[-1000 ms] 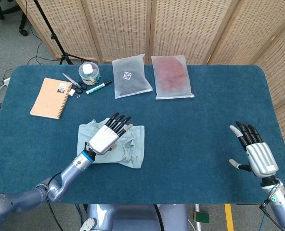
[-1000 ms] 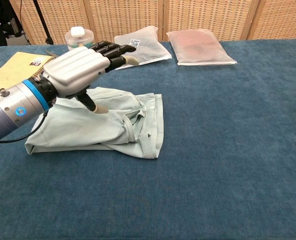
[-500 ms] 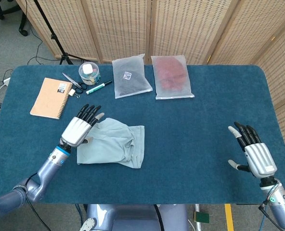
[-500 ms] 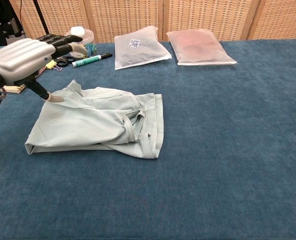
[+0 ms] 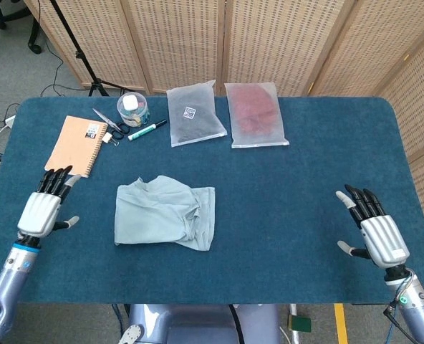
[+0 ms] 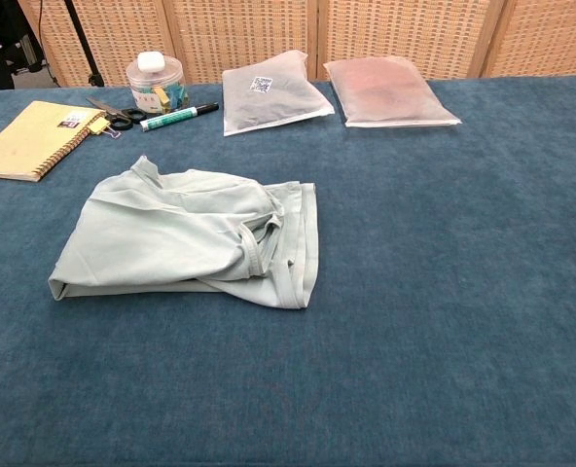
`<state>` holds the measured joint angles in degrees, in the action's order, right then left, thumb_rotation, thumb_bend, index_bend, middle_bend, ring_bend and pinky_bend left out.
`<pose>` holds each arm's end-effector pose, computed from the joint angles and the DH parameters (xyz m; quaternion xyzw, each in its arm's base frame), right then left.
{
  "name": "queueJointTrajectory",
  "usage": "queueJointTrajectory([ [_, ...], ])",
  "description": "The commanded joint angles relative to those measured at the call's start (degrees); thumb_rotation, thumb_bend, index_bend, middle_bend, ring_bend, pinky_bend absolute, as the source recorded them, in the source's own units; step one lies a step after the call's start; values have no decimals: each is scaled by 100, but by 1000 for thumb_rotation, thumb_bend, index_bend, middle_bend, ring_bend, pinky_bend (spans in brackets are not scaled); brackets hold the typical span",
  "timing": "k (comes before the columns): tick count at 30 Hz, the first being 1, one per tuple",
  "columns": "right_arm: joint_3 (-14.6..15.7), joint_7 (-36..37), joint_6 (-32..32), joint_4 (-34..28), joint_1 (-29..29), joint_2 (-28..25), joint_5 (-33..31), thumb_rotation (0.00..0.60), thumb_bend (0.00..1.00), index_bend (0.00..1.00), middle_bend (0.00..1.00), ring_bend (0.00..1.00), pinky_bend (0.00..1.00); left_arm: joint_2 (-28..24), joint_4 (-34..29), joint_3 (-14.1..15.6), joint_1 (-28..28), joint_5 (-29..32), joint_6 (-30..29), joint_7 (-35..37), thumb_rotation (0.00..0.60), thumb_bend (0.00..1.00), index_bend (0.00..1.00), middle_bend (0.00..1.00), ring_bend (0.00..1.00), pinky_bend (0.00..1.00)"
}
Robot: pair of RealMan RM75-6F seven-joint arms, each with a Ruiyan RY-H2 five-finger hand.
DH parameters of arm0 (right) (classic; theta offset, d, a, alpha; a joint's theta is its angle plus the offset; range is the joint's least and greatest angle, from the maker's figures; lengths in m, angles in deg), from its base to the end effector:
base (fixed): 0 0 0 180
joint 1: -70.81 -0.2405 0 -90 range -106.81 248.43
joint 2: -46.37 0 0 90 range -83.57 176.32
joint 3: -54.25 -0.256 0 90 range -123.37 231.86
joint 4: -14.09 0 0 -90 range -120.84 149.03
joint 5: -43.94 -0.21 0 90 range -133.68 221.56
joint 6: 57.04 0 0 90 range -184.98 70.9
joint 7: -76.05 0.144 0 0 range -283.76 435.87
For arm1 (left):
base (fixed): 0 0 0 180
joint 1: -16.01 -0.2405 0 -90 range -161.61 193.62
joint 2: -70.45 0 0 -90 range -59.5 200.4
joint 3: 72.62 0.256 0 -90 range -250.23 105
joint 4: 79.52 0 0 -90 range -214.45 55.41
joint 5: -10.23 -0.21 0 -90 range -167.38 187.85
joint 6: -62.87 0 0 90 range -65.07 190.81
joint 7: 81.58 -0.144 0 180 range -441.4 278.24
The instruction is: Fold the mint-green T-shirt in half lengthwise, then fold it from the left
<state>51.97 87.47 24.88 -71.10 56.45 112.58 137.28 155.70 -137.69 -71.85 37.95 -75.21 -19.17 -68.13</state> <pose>-0.2868 -0.2297 0.1430 0.6524 -0.3632 0.4573 0.4832 -0.3202 0.2795 0.0819 -0.6559 -0.3294 -0.4378 0.5192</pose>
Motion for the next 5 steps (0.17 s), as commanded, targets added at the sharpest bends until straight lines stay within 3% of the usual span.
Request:
queueJointTrajectory([
  [1, -8, -36, 65, -2, 19, -12, 26, 600, 53, 0, 0, 0, 0, -480, -640, 38, -472, 143, -511, -148, 600, 13, 0, 0, 0, 0],
  [5, -69, -307, 214, 36, 85, 8, -18, 600, 52, 0, 0, 0, 0, -742, -1122, -14, -791, 201, -885, -192, 600, 0, 0, 0, 0, 0],
])
